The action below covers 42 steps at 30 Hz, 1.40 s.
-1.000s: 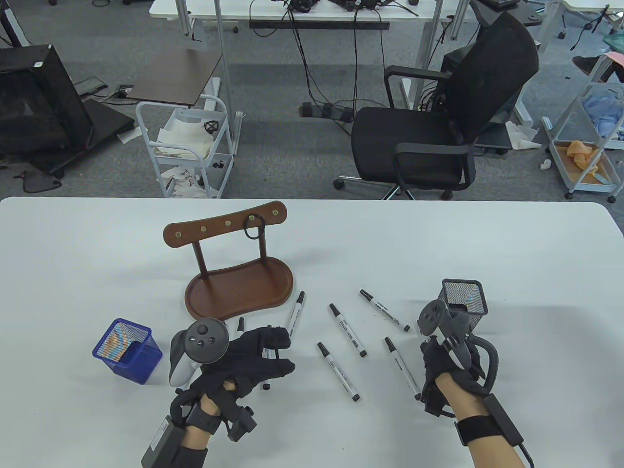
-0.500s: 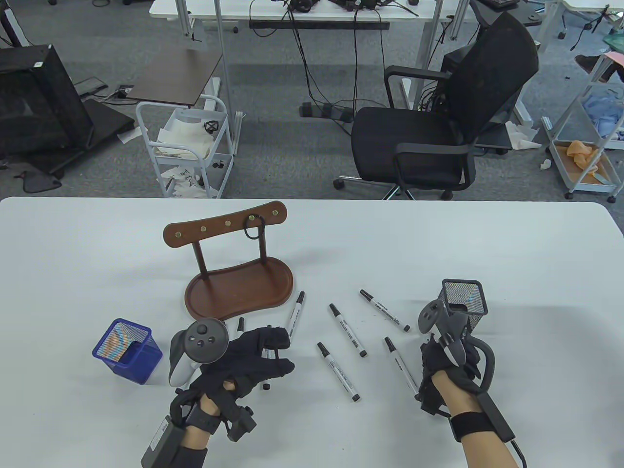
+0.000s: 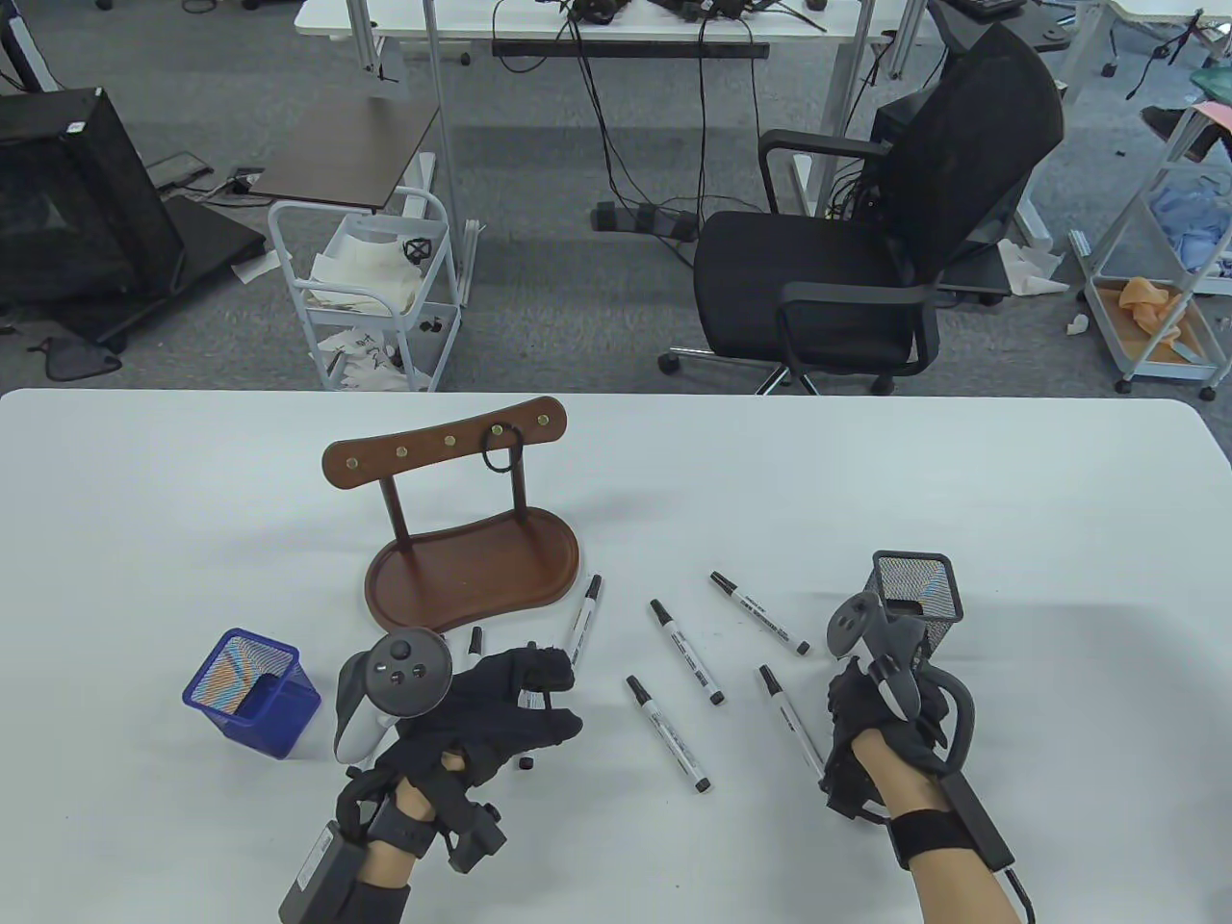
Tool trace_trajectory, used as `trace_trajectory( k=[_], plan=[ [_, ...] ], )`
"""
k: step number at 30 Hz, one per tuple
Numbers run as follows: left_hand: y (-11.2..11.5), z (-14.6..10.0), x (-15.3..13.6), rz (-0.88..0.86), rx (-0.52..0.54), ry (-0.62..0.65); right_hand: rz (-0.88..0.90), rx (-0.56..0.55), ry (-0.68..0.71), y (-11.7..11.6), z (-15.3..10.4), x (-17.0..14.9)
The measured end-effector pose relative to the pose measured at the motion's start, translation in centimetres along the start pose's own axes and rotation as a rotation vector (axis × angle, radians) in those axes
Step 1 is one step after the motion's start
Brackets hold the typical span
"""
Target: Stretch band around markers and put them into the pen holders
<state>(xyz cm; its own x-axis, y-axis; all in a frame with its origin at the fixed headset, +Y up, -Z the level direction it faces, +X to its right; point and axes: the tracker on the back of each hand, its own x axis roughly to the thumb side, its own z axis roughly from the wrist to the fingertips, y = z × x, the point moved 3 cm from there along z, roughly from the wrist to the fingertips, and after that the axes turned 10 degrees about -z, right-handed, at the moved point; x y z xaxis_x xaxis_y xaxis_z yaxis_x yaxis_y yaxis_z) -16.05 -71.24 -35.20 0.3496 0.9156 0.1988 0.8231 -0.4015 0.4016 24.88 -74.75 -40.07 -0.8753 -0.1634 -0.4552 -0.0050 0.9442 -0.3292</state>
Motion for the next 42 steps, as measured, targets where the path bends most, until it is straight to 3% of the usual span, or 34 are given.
trace_trajectory(
  k=[17, 30, 36, 42],
  plan=[
    [-0.3, -0.1, 0.0, -0.027, 0.005, -0.001, 0.103, 0.171, 0.138, 2.8, -2.3, 0.4],
    [-0.4, -0.1, 0.0, -0.027, 0.006, 0.000, 0.160, 0.223, 0.261, 5.2, -3.7, 5.3],
    [-0.3, 0.0, -0.1, -0.028, -0.001, -0.001, 0.151, 0.209, 0.262, 5.5, -3.1, 7.4],
    [-0.2, 0.0, 0.0, -0.015, -0.004, 0.000, 0.125, 0.158, 0.248, 4.9, -0.9, 9.6]
  ],
)
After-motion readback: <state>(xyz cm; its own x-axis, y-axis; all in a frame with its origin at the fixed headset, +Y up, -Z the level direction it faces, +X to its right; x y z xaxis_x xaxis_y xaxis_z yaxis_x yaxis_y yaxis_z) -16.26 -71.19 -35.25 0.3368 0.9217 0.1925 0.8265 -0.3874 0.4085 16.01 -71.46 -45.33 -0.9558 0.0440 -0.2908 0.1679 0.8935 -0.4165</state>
